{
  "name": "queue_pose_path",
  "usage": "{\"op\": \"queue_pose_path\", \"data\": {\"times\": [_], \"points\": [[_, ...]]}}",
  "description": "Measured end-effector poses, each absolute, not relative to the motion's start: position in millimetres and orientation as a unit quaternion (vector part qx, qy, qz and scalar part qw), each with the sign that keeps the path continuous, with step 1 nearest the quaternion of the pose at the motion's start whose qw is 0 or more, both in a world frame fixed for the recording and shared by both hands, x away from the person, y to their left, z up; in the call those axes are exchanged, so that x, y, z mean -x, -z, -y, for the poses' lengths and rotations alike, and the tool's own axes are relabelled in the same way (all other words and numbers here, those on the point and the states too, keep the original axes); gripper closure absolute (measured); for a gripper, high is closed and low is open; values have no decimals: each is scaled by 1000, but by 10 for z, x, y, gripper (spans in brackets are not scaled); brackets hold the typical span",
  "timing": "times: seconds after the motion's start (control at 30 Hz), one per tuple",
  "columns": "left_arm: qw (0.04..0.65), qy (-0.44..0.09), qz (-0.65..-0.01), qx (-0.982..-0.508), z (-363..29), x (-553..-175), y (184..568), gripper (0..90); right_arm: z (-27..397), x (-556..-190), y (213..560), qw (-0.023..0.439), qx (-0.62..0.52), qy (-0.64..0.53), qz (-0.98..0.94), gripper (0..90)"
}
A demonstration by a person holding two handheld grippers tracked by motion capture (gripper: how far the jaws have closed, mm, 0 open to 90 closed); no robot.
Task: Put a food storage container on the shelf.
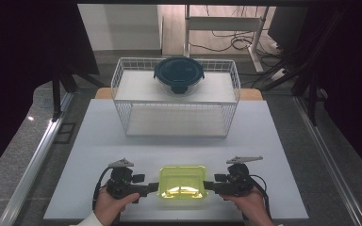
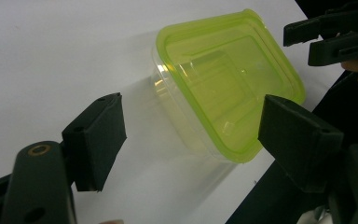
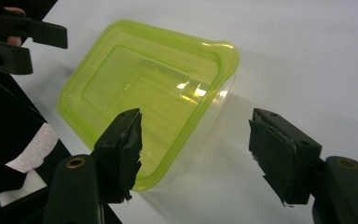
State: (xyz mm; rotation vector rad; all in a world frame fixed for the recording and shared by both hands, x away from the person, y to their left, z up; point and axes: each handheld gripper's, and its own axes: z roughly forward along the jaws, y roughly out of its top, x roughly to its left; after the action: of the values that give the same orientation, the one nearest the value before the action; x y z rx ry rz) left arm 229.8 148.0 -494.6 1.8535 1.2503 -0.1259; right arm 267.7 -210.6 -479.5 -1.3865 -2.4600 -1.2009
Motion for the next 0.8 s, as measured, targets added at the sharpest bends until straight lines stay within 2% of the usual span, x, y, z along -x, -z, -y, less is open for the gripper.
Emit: {"op": "queue_pose_path", "data": {"times": [0.27,0.63,0.8], "points": [[442,107,-524,-720,-1432,-2385,5055,257,2054,-2709,4854,56,458,396,794,380],[446,121,-548,-697,-1420,-2489,5129,336,2018,-2755,4904,71,476,402,779,490],[445,131,-554,-691,-1428,-2517,5165,363,2043,-2783,4950,86,491,400,769,514]]}}
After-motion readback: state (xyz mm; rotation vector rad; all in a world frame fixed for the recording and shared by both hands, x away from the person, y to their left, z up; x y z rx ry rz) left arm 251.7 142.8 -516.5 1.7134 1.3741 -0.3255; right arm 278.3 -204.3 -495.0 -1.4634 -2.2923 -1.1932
